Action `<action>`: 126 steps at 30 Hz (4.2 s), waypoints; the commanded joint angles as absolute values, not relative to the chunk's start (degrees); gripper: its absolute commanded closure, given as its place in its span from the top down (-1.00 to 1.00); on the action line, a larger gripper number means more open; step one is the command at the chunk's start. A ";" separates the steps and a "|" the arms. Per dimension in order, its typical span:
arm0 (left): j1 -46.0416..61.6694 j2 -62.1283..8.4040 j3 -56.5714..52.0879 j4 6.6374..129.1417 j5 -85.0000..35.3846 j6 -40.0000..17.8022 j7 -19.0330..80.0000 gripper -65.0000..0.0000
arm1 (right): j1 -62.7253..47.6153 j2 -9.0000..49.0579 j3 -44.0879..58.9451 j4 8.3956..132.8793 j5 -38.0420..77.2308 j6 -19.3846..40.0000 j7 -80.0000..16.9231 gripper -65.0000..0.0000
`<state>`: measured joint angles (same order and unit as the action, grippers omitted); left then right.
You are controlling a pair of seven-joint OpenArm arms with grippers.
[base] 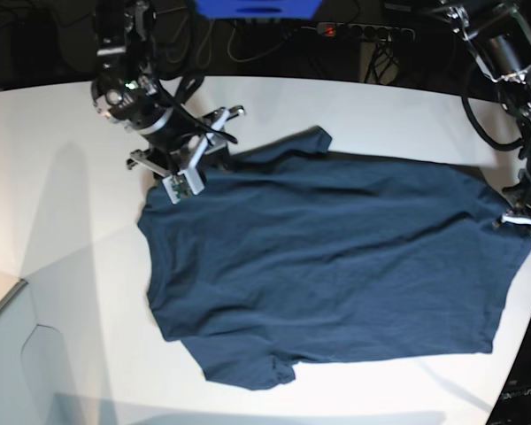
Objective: Layout the t-shirt on the table in an organized manner, then fold the t-shirt properly
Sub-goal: 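Pull the shirt edge outward with both grippers to spread it, then regrasp the shirt corner with the right gripper near the sleeve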
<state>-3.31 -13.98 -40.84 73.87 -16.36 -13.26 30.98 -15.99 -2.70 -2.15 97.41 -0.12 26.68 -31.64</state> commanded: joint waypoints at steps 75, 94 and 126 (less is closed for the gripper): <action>-10.86 -9.71 -48.40 81.63 -16.48 -13.32 29.76 -1.00 | 17.19 -1.01 8.57 74.95 -0.04 40.00 -38.29 -1.00; -15.60 -14.37 -48.84 68.26 -16.75 -13.23 29.14 -0.99 | 9.98 -1.54 8.48 89.19 0.13 40.00 -34.68 0.17; -14.02 -13.14 -48.75 68.26 -16.75 -13.32 29.23 -0.99 | 4.44 -9.00 0.22 73.63 0.40 40.00 -34.51 0.18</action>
